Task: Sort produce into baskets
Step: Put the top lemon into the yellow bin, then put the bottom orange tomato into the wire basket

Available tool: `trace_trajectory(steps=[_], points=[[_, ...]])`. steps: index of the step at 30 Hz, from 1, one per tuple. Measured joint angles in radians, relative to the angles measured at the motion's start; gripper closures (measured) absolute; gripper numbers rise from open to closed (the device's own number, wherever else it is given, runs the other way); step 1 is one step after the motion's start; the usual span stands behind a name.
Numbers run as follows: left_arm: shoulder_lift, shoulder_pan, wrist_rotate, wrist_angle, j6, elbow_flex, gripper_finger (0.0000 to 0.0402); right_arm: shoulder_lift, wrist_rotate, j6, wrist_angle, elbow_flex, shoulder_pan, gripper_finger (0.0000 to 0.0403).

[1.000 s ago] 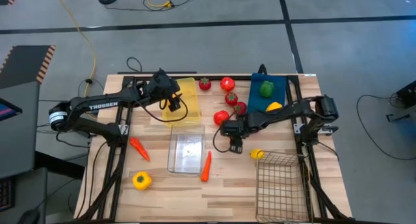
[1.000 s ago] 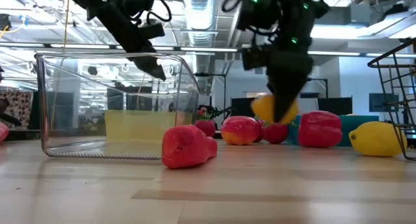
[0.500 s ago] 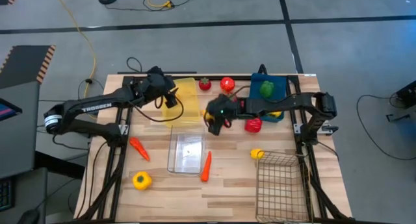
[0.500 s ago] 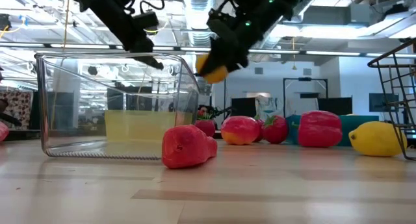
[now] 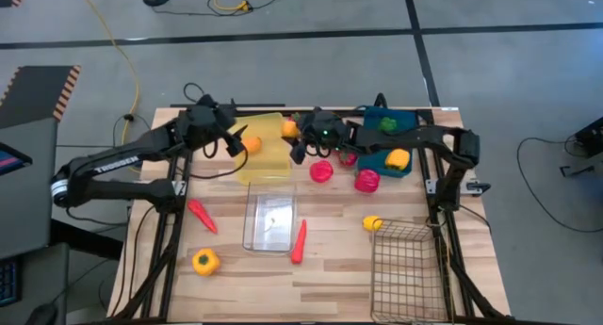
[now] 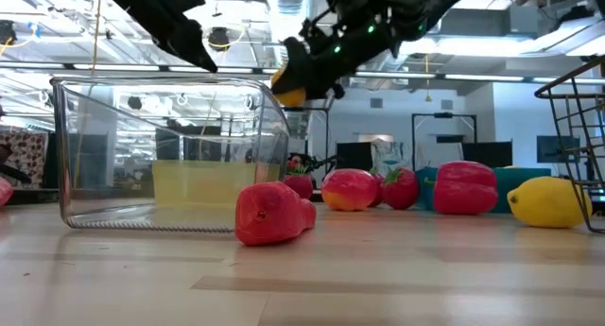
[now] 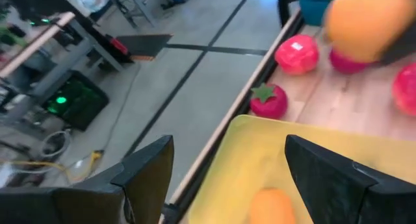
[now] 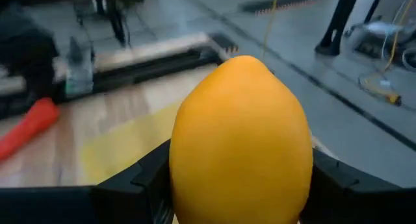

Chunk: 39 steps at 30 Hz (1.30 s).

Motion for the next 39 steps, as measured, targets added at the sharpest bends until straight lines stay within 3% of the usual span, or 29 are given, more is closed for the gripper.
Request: trace_trajectory(steps=[12,21,29,39], points=[[-0.020,-0.004,0.044,-0.042,-0.048,0.000,0.0120,0.209,-0.010,0.003,0.377,0.013,-0.018,0.0137],[-0.020,-0.007,0.063,-0.044,-0.048,0.000,0.0120,0.348,-0.027,0.013,0.379,0.110,-0.012,0.0136],[-0.020,-0.009,0.078,-0.057,-0.048,0.000,0.0120,0.392,-0.028,0.013,0.372,0.168,0.001,0.0132],[-0.020,-0.009,0.078,-0.067,-0.047,0.000,0.0120,0.384,-0.028,0.011,0.354,0.174,0.001,0.0064]])
